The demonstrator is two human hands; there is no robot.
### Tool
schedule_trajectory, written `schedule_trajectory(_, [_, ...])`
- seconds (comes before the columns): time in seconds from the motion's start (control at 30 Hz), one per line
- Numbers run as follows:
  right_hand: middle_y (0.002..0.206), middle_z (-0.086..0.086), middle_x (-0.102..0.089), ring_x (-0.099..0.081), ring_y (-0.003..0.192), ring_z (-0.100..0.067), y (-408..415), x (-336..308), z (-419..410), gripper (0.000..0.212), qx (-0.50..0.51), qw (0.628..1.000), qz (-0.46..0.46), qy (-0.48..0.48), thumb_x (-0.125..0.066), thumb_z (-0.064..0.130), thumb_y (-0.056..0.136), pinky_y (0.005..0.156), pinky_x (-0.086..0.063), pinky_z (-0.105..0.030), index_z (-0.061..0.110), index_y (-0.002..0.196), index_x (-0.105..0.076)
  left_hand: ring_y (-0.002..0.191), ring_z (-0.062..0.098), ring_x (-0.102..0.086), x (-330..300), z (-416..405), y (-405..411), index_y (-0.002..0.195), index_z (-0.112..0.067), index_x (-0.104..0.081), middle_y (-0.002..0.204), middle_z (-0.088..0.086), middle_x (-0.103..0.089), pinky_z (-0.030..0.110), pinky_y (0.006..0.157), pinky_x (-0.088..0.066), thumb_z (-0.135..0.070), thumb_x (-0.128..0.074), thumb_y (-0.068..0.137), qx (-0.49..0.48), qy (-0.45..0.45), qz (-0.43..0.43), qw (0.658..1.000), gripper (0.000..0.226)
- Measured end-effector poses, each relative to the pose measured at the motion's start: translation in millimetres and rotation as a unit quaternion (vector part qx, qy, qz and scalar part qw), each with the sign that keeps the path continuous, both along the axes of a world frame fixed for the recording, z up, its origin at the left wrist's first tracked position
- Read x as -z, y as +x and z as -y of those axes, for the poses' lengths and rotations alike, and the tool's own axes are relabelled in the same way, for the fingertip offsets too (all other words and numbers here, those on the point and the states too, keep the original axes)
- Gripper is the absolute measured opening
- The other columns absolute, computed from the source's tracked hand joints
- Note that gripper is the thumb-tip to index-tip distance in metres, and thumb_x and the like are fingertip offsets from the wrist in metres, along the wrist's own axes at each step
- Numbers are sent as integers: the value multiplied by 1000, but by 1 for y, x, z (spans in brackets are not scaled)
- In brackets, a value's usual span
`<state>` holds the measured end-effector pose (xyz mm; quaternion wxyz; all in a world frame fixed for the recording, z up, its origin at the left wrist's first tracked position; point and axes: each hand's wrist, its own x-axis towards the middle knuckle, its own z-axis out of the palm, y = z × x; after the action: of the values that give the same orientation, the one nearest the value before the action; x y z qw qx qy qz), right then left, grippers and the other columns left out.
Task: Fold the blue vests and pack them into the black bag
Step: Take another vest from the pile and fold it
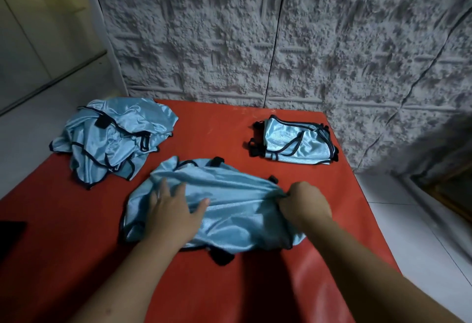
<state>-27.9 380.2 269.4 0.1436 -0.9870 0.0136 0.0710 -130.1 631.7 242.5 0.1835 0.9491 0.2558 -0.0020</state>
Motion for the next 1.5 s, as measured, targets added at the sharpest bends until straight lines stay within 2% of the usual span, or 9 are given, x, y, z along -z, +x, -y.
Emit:
schedule_trajectory(0.17, [93,-15,-70,-68,100,-35,13,-15,29,50,-59,990,-98,-83,-67,54,87,70,-40,-28,7,105,-69,147,38,-25,9,-11,1,158,-21,-23,160,20,-25,48,117,-29,-70,-61,83,-12,29,-84,996,96])
schedule_trajectory(0.43, [59,-4,-53,-46,57,-22,10,-47,25,42,-10,972,83,218,-76,34,86,52,-33,-32,12,63,-50,130,37,-44,18,-23,8,142,-25,-50,138,18,-51,48,106,-40,-39,-74,87,-55,41,25,997,62])
schedule_trajectory(0.63, [115,-25,-70,-70,96,-36,17,-41,45,37,135,722,-196,650,-67,10,91,82,-61,-44,-10,121,-64,103,33,-50,8,3,10,105,-12,-66,106,12,-56,46,90,-47,-21,-74,85,5,23,342,939,23])
schedule_trajectory(0.73, [118,-21,-67,-70,94,-30,25,-35,47,48,138,686,-224,679,-60,8,94,77,-62,-36,-5,139,-52,78,15,-53,-5,55,-3,75,-27,-55,79,-8,-53,32,70,-45,-53,-64,84,186,-34,312,931,29])
schedule_trajectory(0.9, [134,-10,-62,-72,101,-33,21,-15,54,98,34,818,-265,510,-78,-11,66,71,-61,-41,21,150,-38,103,18,-56,29,93,1,118,-33,-65,103,-9,-60,38,92,-50,-77,-59,69,303,63,134,941,66])
schedule_trajectory(1.03, [83,-12,-67,-60,68,-20,20,-17,60,41,-18,963,-175,206,-82,3,66,64,-56,-32,7,105,-69,81,28,-60,35,60,16,77,-22,-66,78,0,-62,40,75,-52,-23,-76,78,231,45,196,952,10])
schedule_trajectory(1.23, [97,-20,-74,-73,84,-31,31,-27,70,44,135,746,-116,641,-79,7,79,76,-61,-40,-2,120,-66,81,37,-58,20,3,23,79,-16,-55,77,10,-60,44,71,-47,-1,-64,86,3,6,220,976,19])
schedule_trajectory(1.4, [83,-2,-72,-64,69,-13,17,-31,69,21,40,929,-123,347,-86,24,79,63,-49,-24,17,95,-74,90,38,-58,2,48,4,97,-17,-57,92,11,-60,48,79,-51,-2,-59,74,68,-1,296,953,27])
schedule_trajectory(1.5, [60,-2,-63,-52,48,-13,8,-28,65,29,-16,966,-201,161,-87,35,76,47,-41,-22,9,82,-75,83,21,-61,0,90,-13,102,-27,-54,90,-4,-60,38,75,-55,-28,-54,85,246,-66,282,925,16])
